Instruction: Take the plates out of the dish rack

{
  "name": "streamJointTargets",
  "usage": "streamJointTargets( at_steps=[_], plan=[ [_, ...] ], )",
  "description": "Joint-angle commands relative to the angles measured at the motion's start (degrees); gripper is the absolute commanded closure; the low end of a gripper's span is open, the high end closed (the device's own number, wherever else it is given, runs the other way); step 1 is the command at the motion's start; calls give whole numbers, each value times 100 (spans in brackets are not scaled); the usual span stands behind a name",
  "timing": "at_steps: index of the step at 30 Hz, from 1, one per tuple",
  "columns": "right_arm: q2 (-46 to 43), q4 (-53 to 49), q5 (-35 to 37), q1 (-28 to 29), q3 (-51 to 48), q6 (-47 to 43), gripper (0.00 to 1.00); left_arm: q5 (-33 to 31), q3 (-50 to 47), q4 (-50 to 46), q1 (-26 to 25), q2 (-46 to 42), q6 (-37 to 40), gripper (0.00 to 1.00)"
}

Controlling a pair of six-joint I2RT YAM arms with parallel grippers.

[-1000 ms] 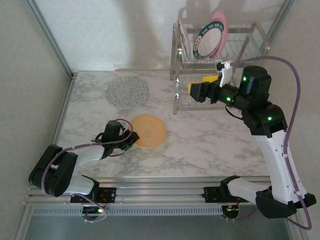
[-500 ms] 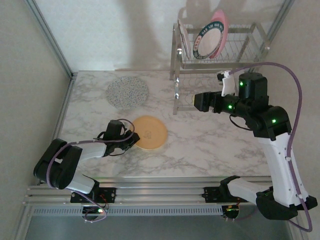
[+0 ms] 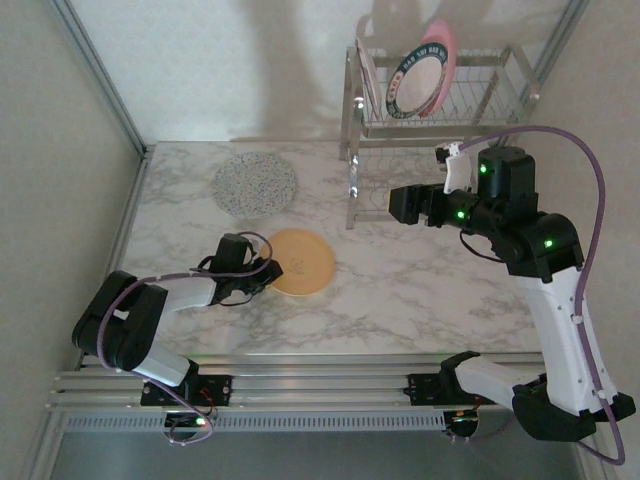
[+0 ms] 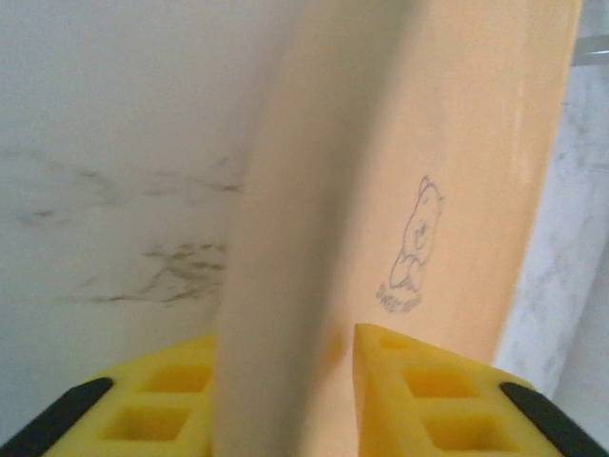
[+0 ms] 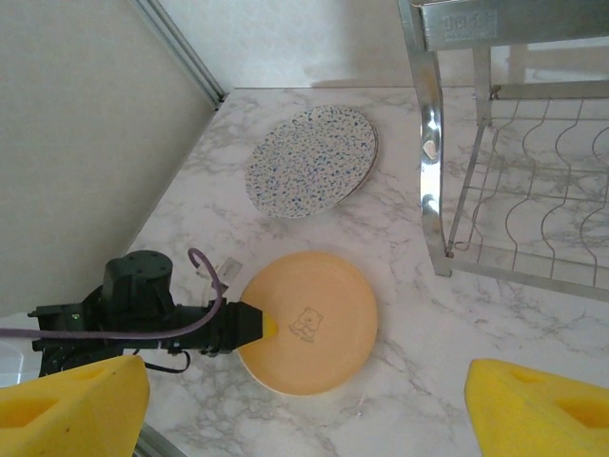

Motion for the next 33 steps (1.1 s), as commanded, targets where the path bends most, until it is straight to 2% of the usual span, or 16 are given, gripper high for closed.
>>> streamJointTargets(
  at_steps=[1, 9, 16, 19, 23, 27, 33],
  plan=[
    [10, 153, 91, 37, 46, -18, 13, -231, 140, -576, 43, -6, 244, 66],
    [51, 205, 454, 32, 121, -9, 13, -528, 333, -1175, 50, -92, 351, 58],
    [50, 270, 2192, 45, 385, -71, 13, -925, 590, -1941, 50, -354, 436, 42],
    [229, 280, 3058, 32, 737, -134, 14, -1050, 647, -2128, 50, -514, 431, 40],
    [550, 659, 3858, 24, 1171, -449, 14, -1123, 723, -2305, 50, -704, 406, 37],
    [1160, 1177, 4051, -74, 1762, -940, 14, -1223, 812, -2499, 50, -914, 396, 33],
    [2032, 2807, 3844, -578, 2092, -1279, 13, -1456, 1178, -2915, 54, -1485, 316, 24]
  ],
)
